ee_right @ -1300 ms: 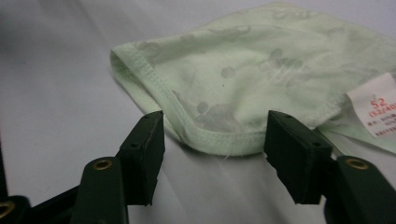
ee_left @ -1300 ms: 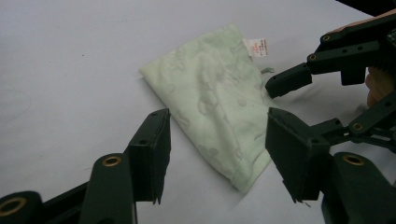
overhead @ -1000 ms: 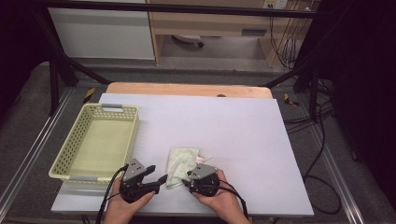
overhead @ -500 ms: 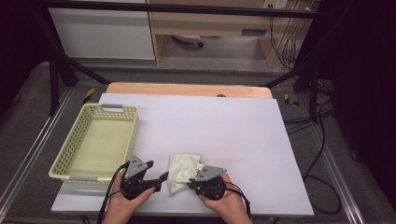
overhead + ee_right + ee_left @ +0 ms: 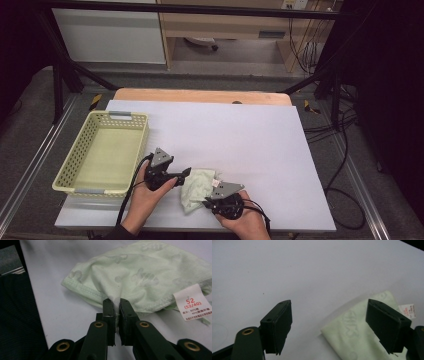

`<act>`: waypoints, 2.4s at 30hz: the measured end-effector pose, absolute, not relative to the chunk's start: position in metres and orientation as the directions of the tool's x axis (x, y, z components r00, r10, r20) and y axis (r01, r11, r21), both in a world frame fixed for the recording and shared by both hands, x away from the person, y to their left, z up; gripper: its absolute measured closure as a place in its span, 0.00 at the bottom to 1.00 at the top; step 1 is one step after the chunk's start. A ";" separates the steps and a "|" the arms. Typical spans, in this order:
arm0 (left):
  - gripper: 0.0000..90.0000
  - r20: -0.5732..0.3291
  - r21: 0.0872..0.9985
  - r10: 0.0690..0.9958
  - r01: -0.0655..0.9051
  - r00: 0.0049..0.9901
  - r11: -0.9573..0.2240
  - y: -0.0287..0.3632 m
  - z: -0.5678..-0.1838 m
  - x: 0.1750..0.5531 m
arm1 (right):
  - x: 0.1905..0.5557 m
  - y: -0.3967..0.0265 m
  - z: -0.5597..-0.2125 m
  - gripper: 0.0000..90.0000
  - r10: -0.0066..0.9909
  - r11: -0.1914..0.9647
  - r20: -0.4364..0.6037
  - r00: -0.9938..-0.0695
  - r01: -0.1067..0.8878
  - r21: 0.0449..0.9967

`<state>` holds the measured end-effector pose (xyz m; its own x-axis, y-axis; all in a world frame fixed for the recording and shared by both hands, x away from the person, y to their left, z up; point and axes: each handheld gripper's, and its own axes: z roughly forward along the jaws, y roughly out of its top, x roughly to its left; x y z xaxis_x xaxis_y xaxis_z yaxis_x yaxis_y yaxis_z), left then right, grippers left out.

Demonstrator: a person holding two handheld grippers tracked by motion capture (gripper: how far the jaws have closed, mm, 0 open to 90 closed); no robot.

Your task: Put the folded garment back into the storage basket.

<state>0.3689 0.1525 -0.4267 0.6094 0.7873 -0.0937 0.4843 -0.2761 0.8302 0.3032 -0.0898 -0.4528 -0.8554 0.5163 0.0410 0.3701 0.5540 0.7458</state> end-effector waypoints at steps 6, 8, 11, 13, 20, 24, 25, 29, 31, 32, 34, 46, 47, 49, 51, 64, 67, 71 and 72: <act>0.22 -0.111 0.817 0.793 0.509 0.600 -0.270 0.157 -0.433 0.366 | 0.302 -0.090 -0.454 0.94 0.515 0.554 0.045 -0.856 0.372 0.745; 0.20 -0.113 0.813 0.790 0.513 0.603 -0.275 0.156 -0.435 0.366 | 0.302 -0.090 -0.454 0.94 0.515 0.554 0.045 -0.856 0.372 0.745; 0.18 -0.109 0.808 0.781 0.512 0.615 -0.291 0.154 -0.436 0.365 | 0.302 -0.090 -0.454 0.94 0.515 0.554 0.045 -0.856 0.372 0.745; 0.18 -0.096 0.805 0.778 0.508 0.621 -0.306 0.152 -0.437 0.365 | 0.302 -0.089 -0.454 0.94 0.511 0.558 0.044 -0.859 0.370 0.742; 0.18 -0.097 0.794 0.768 0.514 0.633 -0.323 0.145 -0.442 0.365 | 0.303 -0.090 -0.454 0.94 0.506 0.563 0.041 -0.862 0.366 0.741; 0.18 -0.100 0.791 0.771 0.520 0.629 -0.322 0.144 -0.443 0.364 | 0.302 -0.089 -0.454 0.94 0.507 0.564 0.035 -0.861 0.362 0.742; 0.18 -0.101 0.791 0.772 0.521 0.628 -0.321 0.144 -0.443 0.364 | 0.302 -0.089 -0.454 0.94 0.506 0.565 0.036 -0.862 0.363 0.741; 0.18 -0.100 0.789 0.770 0.522 0.630 -0.325 0.144 -0.443 0.365 | 0.302 -0.089 -0.454 0.94 0.509 0.560 0.044 -0.860 0.370 0.741; 0.18 -0.102 0.787 0.770 0.524 0.630 -0.325 0.143 -0.444 0.366 | 0.303 -0.090 -0.455 0.94 0.509 0.560 0.045 -0.860 0.370 0.741; 0.19 -0.102 0.785 0.768 0.525 0.632 -0.328 0.142 -0.444 0.366 | 0.303 -0.090 -0.455 0.94 0.508 0.559 0.046 -0.860 0.370 0.742; 0.19 -0.098 0.784 0.769 0.525 0.632 -0.332 0.142 -0.445 0.367 | 0.303 -0.090 -0.455 0.94 0.507 0.559 0.047 -0.861 0.370 0.742; 0.30 -0.070 0.780 0.774 0.518 0.630 -0.351 0.136 -0.444 0.379 | 0.304 -0.090 -0.456 0.94 0.505 0.556 0.048 -0.862 0.367 0.746; 0.30 -0.076 0.778 0.774 0.523 0.628 -0.348 0.135 -0.445 0.381 | 0.304 -0.090 -0.456 0.94 0.506 0.554 0.051 -0.861 0.369 0.746; 0.36 -0.083 0.774 0.775 0.530 0.626 -0.345 0.135 -0.447 0.384 | 0.304 -0.091 -0.456 0.94 0.506 0.553 0.053 -0.861 0.371 0.746; 0.37 -0.080 0.765 0.776 0.538 0.625 -0.354 0.135 -0.449 0.384 | 0.304 -0.091 -0.456 0.94 0.506 0.552 0.054 -0.861 0.371 0.746; 0.45 -0.066 0.752 0.777 0.543 0.626 -0.373 0.136 -0.457 0.381 | 0.303 -0.090 -0.456 0.94 0.504 0.557 0.045 -0.863 0.364 0.746; 0.50 -0.076 0.756 0.766 0.538 0.639 -0.374 0.134 -0.457 0.380 | 0.304 -0.090 -0.456 0.94 0.504 0.558 0.048 -0.862 0.367 0.744; 0.77 -0.122 0.753 0.724 0.539 0.679 -0.378 0.130 -0.457 0.376 | 0.303 -0.089 -0.455 0.94 0.503 0.562 0.045 -0.863 0.367 0.742; 0.80 -0.126 0.752 0.717 0.537 0.686 -0.382 0.128 -0.457 0.375 | 0.303 -0.089 -0.455 0.94 0.503 0.562 0.045 -0.863 0.367 0.741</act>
<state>0.3748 0.1284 -0.4568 0.6859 0.7167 -0.1260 0.5371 -0.3818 0.7522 0.3033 -0.0894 -0.4551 -0.8629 0.5034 0.0451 0.3666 0.5620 0.7414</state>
